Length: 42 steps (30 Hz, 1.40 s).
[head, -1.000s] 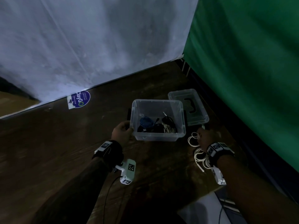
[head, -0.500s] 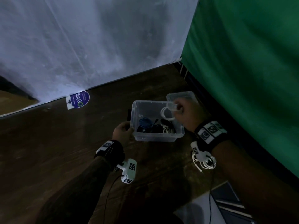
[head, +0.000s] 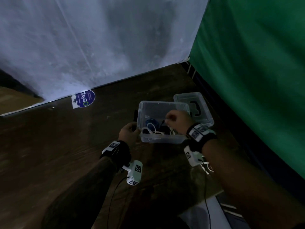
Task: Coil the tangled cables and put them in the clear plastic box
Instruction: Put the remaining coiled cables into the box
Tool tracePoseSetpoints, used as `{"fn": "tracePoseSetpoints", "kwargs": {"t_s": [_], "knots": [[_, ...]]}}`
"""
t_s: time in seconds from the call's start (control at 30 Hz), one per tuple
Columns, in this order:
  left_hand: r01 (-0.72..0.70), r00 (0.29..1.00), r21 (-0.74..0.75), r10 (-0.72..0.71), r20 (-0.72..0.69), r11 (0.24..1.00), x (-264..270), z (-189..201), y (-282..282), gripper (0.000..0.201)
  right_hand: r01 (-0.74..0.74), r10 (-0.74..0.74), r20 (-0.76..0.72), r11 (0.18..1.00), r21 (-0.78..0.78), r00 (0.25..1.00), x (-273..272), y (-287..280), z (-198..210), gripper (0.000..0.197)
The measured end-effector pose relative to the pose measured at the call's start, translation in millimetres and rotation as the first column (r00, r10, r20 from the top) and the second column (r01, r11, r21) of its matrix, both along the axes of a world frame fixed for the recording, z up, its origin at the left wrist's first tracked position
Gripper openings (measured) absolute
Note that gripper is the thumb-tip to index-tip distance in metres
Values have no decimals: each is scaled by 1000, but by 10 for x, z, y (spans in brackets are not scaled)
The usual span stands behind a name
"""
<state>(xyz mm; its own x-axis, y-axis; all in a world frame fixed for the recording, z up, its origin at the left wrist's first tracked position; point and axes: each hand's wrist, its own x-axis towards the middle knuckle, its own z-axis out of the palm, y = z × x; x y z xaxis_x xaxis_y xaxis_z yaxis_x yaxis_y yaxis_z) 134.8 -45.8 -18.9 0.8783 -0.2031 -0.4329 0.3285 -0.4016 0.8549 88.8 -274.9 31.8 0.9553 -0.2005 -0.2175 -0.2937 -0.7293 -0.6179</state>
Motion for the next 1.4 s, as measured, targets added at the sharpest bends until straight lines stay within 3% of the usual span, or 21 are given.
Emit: {"fn": "tracePoseSetpoints", "kwargs": {"t_s": [0.13, 0.2, 0.3, 0.37, 0.47, 0.63, 0.73, 0.8, 0.97, 1.07, 1.17, 1.27, 1.4], "knots": [[-2, 1000, -9, 2, -2, 1000, 0, -50, -27, 29, 260, -268, 197, 963, 65, 943, -542, -733, 119, 7], [-8, 1000, -26, 7, -18, 1000, -7, -66, -55, 27, 363, -362, 146, 932, 21, 921, -852, -1060, -44, 8], [-21, 999, -19, 21, 24, 1000, -15, -100, -104, 26, 265, -308, -243, 945, -194, 920, -1259, -1332, -514, 21], [-41, 999, -36, 41, 19, 999, -20, -119, -129, 22, 158, -297, -464, 936, -314, 835, -1480, -1399, -848, 39], [-50, 998, -20, 50, 35, 999, -27, -109, -138, 23, 177, -340, -543, 927, -330, 767, -1681, -1388, -1135, 51], [-45, 998, -7, 45, 53, 999, -19, -122, -137, 27, 137, -286, -534, 944, -301, 796, -1686, -1358, -1190, 41], [-37, 998, 0, 37, 47, 999, -24, -115, -142, 26, 202, -328, -497, 935, -290, 804, -1585, -1379, -867, 29], [-43, 998, -3, 43, 53, 999, -28, -114, -145, 24, 309, -401, -408, 910, -276, 820, -1526, -1440, -603, 18], [-55, 998, -15, 56, 39, 998, -42, -97, -157, 24, 457, -475, -90, 874, -167, 875, -1201, -1404, 44, 17], [-64, 997, -27, 65, 41, 998, -52, -90, -162, 24, 393, -391, 64, 919, -15, 918, -868, -1099, 322, 4], [-71, 997, -28, 72, 29, 997, -54, -87, -165, 21, 232, -235, 151, 972, 32, 960, -511, -701, 362, 6], [-55, 997, 1, 55, 59, 999, -51, -80, -157, 20, 135, -132, 134, 991, -9, 982, -175, -346, 154, 9], [-35, 998, 9, 34, 45, 999, -34, -69, -157, 23, 80, -81, -21, 996, -25, 997, 24, -99, -149, 10]]}}
